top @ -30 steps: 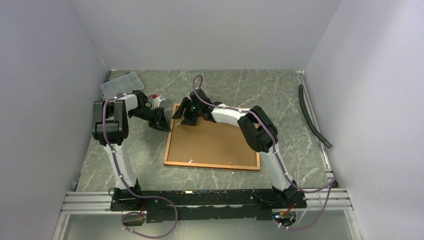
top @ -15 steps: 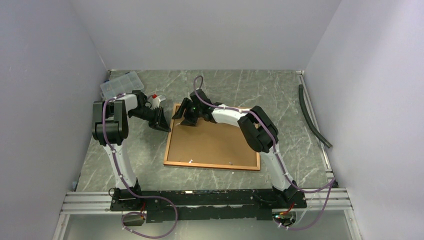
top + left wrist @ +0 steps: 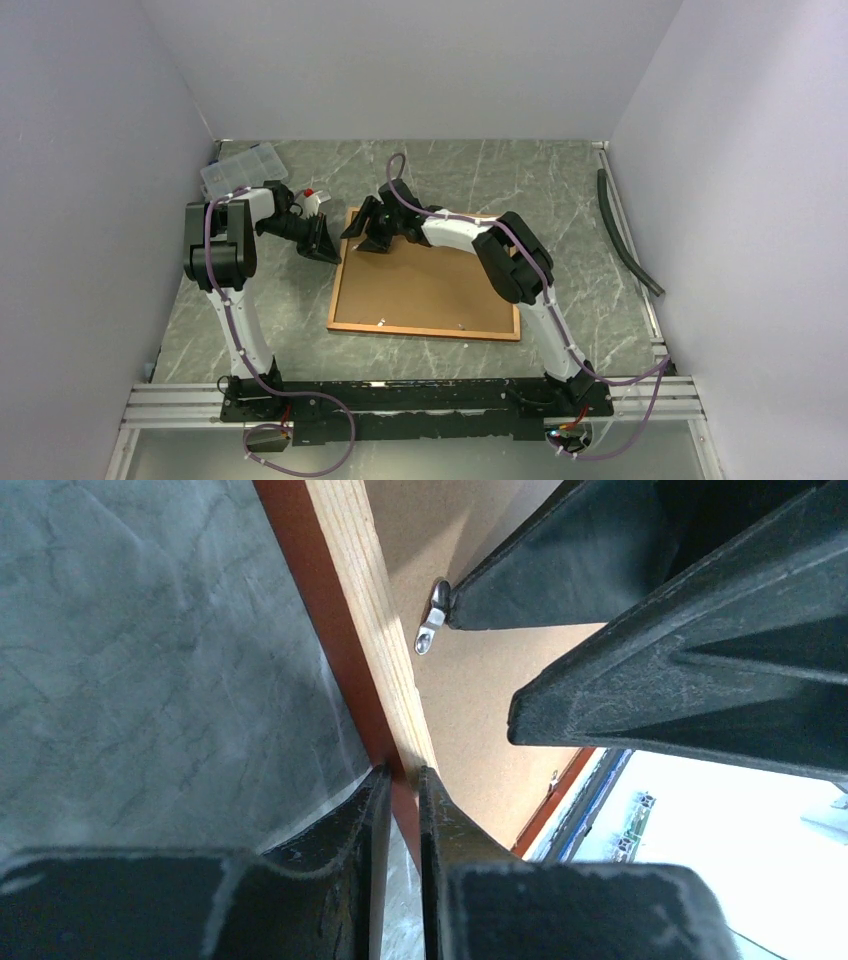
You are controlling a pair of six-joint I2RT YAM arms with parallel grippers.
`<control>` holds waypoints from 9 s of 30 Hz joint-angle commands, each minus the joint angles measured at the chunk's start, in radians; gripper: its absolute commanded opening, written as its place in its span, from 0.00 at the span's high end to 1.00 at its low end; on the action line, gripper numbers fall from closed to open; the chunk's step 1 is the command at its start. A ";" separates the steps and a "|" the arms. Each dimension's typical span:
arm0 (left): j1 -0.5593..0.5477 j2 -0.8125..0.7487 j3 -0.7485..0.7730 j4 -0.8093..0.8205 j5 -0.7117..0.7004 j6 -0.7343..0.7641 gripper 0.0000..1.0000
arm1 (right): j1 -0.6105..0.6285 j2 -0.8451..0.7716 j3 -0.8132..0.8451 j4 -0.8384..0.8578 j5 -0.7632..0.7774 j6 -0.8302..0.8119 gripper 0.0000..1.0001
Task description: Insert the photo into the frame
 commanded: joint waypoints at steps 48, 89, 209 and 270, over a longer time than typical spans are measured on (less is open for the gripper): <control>-0.012 -0.020 -0.030 0.000 -0.022 0.036 0.87 | -0.036 0.069 0.253 -0.119 -0.069 -0.217 0.44; 0.006 -0.095 0.008 -0.087 -0.041 0.071 0.87 | -0.086 0.052 0.396 -0.215 -0.104 -0.275 0.31; -0.091 -0.195 -0.056 -0.207 -0.079 0.168 0.59 | -0.277 -0.777 -0.586 -0.223 0.148 -0.389 0.17; -0.150 -0.076 -0.121 -0.093 -0.060 0.157 0.88 | 0.085 -0.273 -0.465 0.265 -0.186 -0.300 0.29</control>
